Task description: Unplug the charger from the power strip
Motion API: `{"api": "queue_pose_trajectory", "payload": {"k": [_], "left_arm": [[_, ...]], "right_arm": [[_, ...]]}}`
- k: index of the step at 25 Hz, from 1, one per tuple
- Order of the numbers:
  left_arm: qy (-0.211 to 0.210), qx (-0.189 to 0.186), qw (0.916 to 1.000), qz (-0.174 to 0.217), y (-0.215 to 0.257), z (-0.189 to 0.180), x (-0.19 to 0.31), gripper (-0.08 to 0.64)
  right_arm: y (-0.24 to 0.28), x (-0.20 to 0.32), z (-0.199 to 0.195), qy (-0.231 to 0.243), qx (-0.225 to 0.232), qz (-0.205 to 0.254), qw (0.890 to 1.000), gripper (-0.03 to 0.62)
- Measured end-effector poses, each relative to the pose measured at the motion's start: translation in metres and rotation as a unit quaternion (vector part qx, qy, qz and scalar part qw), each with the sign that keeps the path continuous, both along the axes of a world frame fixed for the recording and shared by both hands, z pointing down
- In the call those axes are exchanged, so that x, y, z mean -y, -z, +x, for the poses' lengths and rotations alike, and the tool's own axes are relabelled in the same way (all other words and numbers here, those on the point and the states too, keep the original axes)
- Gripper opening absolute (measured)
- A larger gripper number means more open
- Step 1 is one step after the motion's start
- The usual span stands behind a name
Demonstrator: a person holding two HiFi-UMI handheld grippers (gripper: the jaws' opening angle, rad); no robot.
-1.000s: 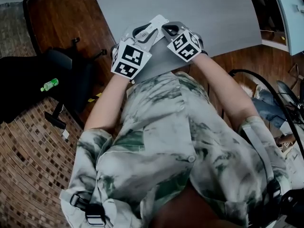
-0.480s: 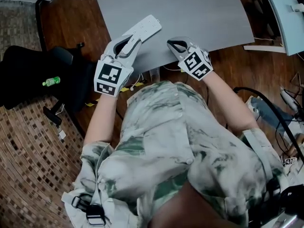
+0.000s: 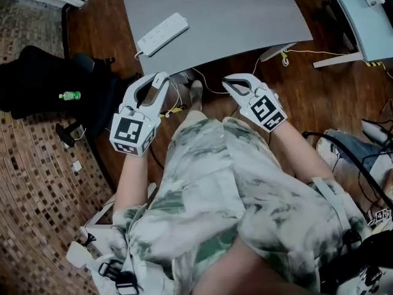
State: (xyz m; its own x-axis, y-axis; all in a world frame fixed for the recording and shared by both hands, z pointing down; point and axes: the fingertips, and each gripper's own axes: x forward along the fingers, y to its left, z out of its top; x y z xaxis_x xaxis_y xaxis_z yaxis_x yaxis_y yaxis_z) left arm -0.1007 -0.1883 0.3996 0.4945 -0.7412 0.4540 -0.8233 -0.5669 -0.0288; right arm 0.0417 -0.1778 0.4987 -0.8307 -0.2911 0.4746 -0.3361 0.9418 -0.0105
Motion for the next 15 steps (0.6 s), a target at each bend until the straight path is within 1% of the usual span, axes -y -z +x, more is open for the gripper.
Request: {"api": "queue_pose_trajectory", "payload": {"k": [4, 7, 10, 15], "left_arm": [[0.008, -0.007, 0.9997, -0.023, 0.008, 0.014, -0.076, 0.103], [0.003, -0.011, 0.9993, -0.035, 0.007, 0.015, -0.106, 0.103], [-0.009, -0.014, 0.9995, -0.027, 0.008, 0.018, -0.118, 0.103], [-0.047, -0.025, 0.9986, 0.006, 0.026, 0.033, -0.143, 0.103]], "right_arm": [[0.014, -0.062, 0.030, 0.006, 0.004, -0.009, 1.000, 0.003], [0.017, -0.090, 0.040, 0.007, 0.003, -0.014, 1.000, 0.003], [0.018, -0.106, 0.042, -0.004, 0.008, -0.018, 1.000, 0.003], [0.039, -0.137, 0.040, -0.036, 0.031, -0.016, 0.999, 0.003]]}}
